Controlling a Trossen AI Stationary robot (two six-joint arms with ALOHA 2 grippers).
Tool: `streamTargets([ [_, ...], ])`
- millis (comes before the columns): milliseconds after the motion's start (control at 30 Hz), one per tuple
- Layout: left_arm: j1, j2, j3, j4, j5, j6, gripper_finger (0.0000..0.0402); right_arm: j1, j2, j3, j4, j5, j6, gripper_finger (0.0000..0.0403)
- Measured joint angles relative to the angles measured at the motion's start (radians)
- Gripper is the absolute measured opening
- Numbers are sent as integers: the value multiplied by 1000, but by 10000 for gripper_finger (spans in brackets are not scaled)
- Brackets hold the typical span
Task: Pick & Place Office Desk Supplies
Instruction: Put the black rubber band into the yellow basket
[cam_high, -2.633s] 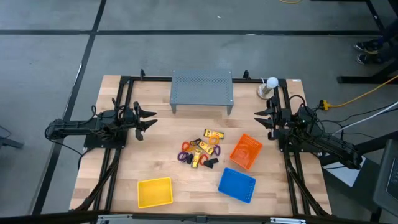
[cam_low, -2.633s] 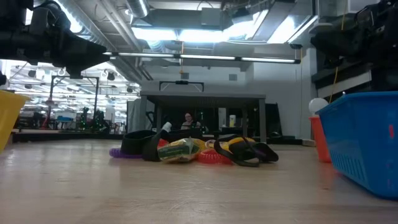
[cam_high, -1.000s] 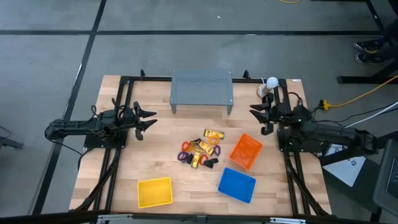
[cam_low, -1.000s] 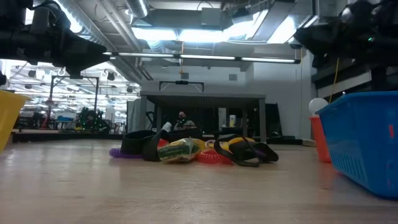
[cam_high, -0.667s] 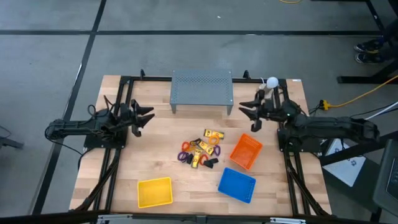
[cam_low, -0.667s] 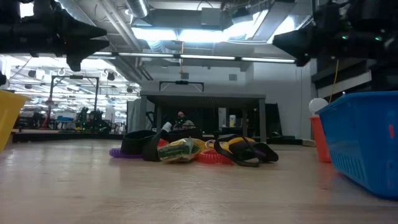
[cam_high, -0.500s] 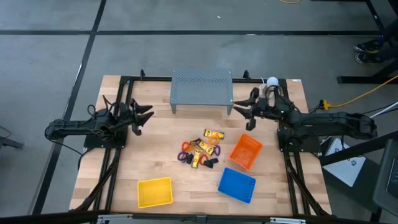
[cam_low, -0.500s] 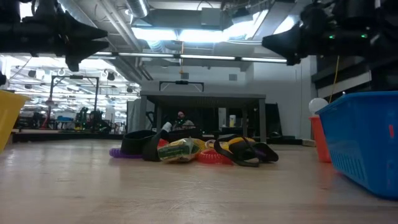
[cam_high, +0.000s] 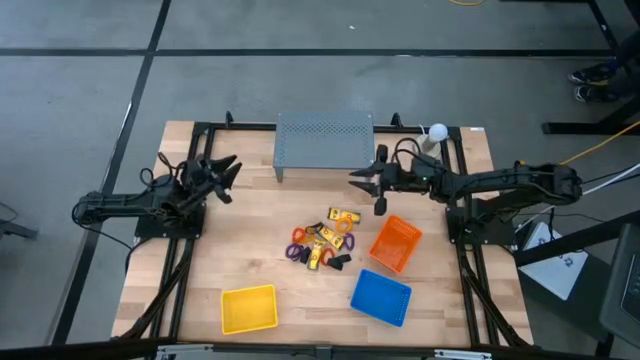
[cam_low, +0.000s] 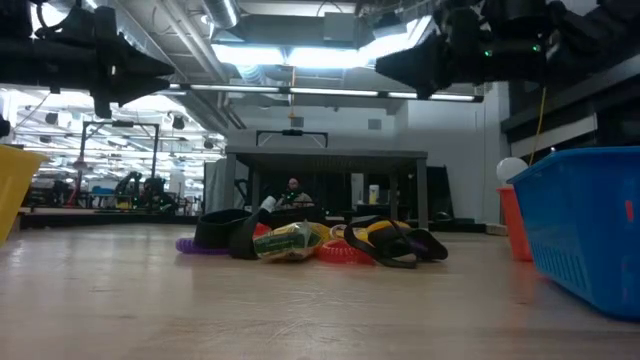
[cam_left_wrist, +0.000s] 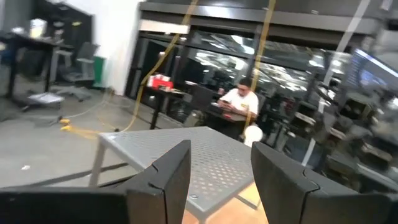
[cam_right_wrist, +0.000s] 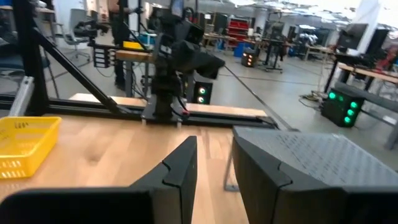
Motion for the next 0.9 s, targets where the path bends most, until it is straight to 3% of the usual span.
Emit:
streamTargets([
  [100, 0, 0, 1, -20, 28, -11, 164, 13, 6, 22, -4, 0, -17, 105],
  [233, 0, 3, 2, -83, 147, -82, 164, 24, 6, 44, -7, 0, -21, 105],
  [467, 0, 6, 2, -68, 156, -127, 164, 38, 6, 77, -7, 0, -23, 105],
  [600, 0, 22, 2, 2, 234, -135, 164, 42, 6, 86, -8, 0, -23, 105],
  [733, -1, 122, 3, 91, 265, -144, 164, 42, 6, 103, -7, 4, -24, 105],
  [900, -1, 379, 54, 80, 273, -132, 164, 42, 6, 136, -16, 4, -24, 105],
])
